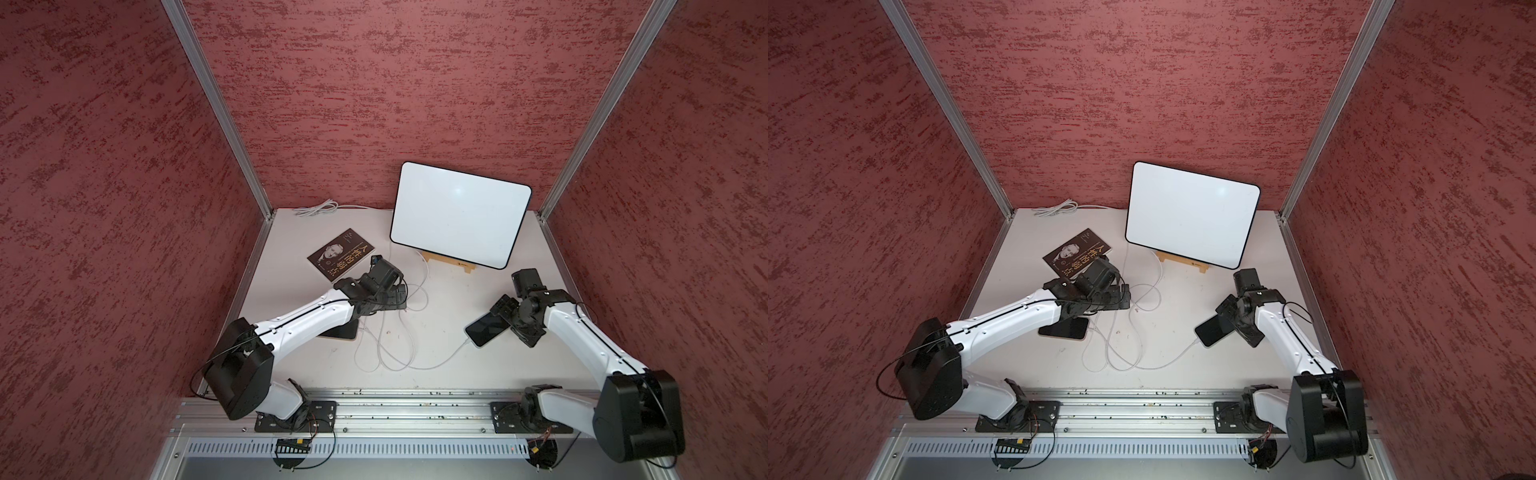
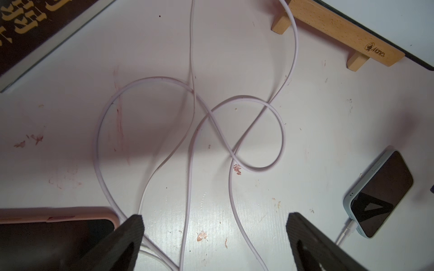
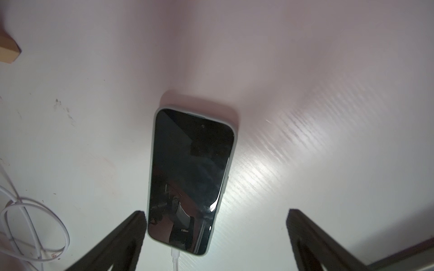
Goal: Unplug the charging cable from the phone
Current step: Pick up the phone at the center of the board.
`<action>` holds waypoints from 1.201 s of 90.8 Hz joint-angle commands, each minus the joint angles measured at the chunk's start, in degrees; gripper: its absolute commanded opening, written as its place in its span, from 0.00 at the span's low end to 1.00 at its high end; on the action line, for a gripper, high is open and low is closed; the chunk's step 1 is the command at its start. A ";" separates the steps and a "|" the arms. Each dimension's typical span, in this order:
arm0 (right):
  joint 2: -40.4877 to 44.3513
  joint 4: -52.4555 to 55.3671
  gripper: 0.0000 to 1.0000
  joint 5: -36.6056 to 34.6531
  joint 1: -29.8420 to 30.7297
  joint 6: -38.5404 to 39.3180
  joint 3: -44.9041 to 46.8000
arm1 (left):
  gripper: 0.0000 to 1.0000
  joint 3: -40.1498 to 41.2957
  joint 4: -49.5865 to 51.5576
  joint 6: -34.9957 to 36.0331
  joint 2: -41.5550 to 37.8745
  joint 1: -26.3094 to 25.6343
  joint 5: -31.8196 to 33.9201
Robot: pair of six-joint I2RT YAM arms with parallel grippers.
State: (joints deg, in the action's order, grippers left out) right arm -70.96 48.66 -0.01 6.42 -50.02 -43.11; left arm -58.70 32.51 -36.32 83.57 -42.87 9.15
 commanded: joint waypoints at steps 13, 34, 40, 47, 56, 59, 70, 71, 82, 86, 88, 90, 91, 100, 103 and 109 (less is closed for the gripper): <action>-5.76 -4.37 0.99 0.11 3.32 -3.25 -1.43 | 1.00 1.85 -0.78 -1.65 -1.56 -0.59 -0.67; -9.73 -3.68 0.99 -0.53 4.38 -4.87 -3.46 | 1.00 2.52 -0.70 -2.36 -1.68 -0.66 -0.80; -10.62 -3.29 0.99 -1.10 4.57 -5.04 -4.07 | 1.00 2.62 -0.61 -2.36 -1.81 -0.69 -0.72; -11.47 -3.14 0.99 -1.26 4.82 -5.18 -4.57 | 1.00 2.75 -0.61 -2.27 -1.91 -0.69 -0.56; -12.13 -2.50 0.99 -1.91 5.17 -5.74 -5.32 | 1.00 2.97 -0.54 -2.32 -2.15 -0.61 -0.45; -12.18 -2.23 0.99 -2.17 5.20 -5.86 -5.57 | 1.00 3.05 -0.47 -2.35 -2.16 -0.63 -0.45; -14.21 -2.54 0.99 -2.05 5.28 -6.00 -5.75 | 1.00 3.30 -0.43 -2.37 -2.27 -0.64 -0.53; -14.38 -2.57 0.99 -2.03 5.32 -5.98 -5.80 | 1.00 3.31 -0.47 -2.41 -2.27 -0.64 -0.53; -16.35 -2.44 0.99 -1.86 5.36 -5.97 -6.41 | 1.00 3.54 -0.51 -2.54 -2.31 -0.66 -0.78; -17.04 -2.00 0.99 -2.14 5.44 -6.05 -6.81 | 1.00 3.71 -0.56 -2.63 -2.32 -0.59 -0.88; -17.22 -1.84 0.99 -2.33 5.45 -6.14 -6.92 | 1.00 3.75 -0.53 -2.71 -2.35 -0.64 -0.88; -17.54 -1.87 0.99 -2.34 5.52 -6.22 -6.91 | 1.00 3.83 -0.50 -2.82 -2.36 -0.64 -0.88; -17.59 -1.89 0.99 -2.35 5.53 -6.18 -6.90 | 1.00 3.88 -0.55 -2.81 -2.40 -0.68 -0.89; -18.27 -2.27 0.99 -2.13 5.58 -6.42 -6.85 | 1.00 4.32 -0.83 -3.06 -2.31 -0.65 -1.04; -18.53 -2.34 0.99 -2.16 5.63 -6.52 -6.88 | 1.00 4.37 -0.94 -3.10 -2.28 -0.64 -1.10; -18.89 -2.35 0.99 -2.35 5.70 -6.74 -6.98 | 1.00 4.37 -1.05 -3.17 -2.09 -0.63 -1.23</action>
State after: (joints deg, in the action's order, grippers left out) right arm -89.03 45.80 -0.47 11.53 -55.64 -48.51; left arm -54.96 32.18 -38.87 82.39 -43.11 8.73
